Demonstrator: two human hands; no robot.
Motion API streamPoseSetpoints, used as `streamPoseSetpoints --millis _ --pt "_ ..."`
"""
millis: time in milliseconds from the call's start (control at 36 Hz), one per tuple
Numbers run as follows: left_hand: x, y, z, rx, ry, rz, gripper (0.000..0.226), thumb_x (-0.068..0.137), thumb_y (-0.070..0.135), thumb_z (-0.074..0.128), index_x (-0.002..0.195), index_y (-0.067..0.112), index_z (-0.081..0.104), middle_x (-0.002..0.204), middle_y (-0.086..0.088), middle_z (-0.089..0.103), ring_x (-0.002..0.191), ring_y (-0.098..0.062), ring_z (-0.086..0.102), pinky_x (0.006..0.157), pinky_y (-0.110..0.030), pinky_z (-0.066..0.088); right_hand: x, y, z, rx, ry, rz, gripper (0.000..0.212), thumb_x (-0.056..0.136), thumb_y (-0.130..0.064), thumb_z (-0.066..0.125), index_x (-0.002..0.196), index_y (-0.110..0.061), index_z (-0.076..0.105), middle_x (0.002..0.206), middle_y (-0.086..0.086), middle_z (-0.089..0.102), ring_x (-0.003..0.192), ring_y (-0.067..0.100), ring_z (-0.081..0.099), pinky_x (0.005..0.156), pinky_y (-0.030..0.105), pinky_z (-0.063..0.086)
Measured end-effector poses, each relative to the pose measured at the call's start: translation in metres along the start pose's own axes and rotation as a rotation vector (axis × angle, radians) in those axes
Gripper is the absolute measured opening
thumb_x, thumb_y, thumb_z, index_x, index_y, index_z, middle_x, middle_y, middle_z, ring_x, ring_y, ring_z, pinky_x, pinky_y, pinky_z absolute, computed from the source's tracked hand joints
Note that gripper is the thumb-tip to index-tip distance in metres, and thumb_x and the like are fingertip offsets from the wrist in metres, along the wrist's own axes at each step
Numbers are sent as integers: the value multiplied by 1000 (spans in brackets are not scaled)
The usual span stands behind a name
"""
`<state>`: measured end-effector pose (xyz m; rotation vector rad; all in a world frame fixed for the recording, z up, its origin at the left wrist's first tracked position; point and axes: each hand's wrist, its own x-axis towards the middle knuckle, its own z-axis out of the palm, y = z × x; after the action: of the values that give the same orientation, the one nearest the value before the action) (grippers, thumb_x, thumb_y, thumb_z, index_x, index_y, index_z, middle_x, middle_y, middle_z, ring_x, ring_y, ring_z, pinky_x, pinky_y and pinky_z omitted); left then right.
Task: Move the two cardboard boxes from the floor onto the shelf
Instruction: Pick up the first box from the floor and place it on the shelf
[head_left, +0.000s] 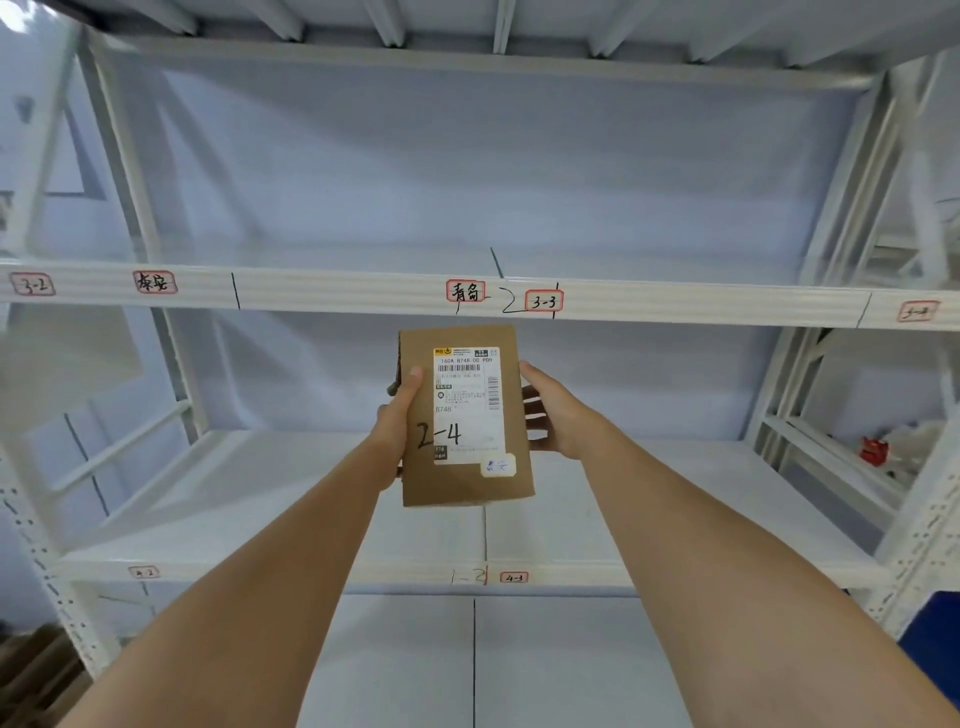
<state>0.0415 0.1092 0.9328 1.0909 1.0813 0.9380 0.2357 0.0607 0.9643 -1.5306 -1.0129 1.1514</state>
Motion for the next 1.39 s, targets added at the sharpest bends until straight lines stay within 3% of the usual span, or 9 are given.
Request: streamPoseSetpoints --millis 167,361,556,722,833,944,1028,1139,1389 --pt "1 4 -2 15 -2 0 104 43 89 52 128 28 54 112 -6 73 104 -32 69 98 -55 48 1 -2 -4 3 -22 5 48 90 -61 43 91 -15 59 90 6 66 90 23 63 86 38 51" --pt "-16 30 -17 75 27 55 73 71 79 50 116 24 66 110 -11 74 104 -35 69 102 -52 47 -1 -20 4 -14 -108 -19 50 88 -60 47 93 -12 58 92 8 65 93 24 63 94 43 51" --pt "-33 51 -36 38 63 132 53 80 71 51 97 24 70 100 -10 75 94 -34 69 102 -54 47 -1 -40 21 -5 -184 -70 49 87 -60 49 90 -11 58 93 10 64 93 27 63 96 44 52" --pt "-49 65 -59 77 72 132 76 65 79 54 114 23 69 110 -10 75 107 -37 68 103 -55 45 -5 -56 31 -32 -260 -81 50 86 -59 51 88 -10 57 91 10 63 86 26 63 85 40 54" --pt "-60 78 -71 80 102 185 66 70 78 52 106 25 70 108 -10 75 105 -36 68 101 -54 47 -8 -71 45 -15 -289 -115 47 86 -58 53 87 -11 56 94 11 60 84 26 62 74 35 54" --pt "-60 98 -87 44 69 296 50 90 61 44 104 20 68 84 -3 78 73 -23 75 73 -37 61 -11 -89 64 15 -295 -164 45 85 -57 54 87 -13 56 90 8 60 81 24 62 72 33 54" --pt "-57 118 -99 37 32 385 47 94 54 43 112 16 66 93 -5 76 63 -16 75 57 -27 61 -14 -105 77 41 -277 -215 46 85 -58 54 92 -13 57 90 7 62 81 23 63 71 32 54" --pt "-51 150 -116 54 -7 466 41 95 53 41 95 22 68 76 3 79 62 -14 75 62 -29 58 -20 -132 95 66 -237 -292 44 87 -59 51 88 -15 58 92 6 64 88 23 62 72 32 52" --pt "-34 217 -157 83 -92 591 43 94 57 41 96 25 69 81 3 79 72 -17 74 74 -35 58 -26 -191 139 57 -117 -423 45 89 -60 46 96 -18 61 101 6 66 94 22 64 78 33 52"
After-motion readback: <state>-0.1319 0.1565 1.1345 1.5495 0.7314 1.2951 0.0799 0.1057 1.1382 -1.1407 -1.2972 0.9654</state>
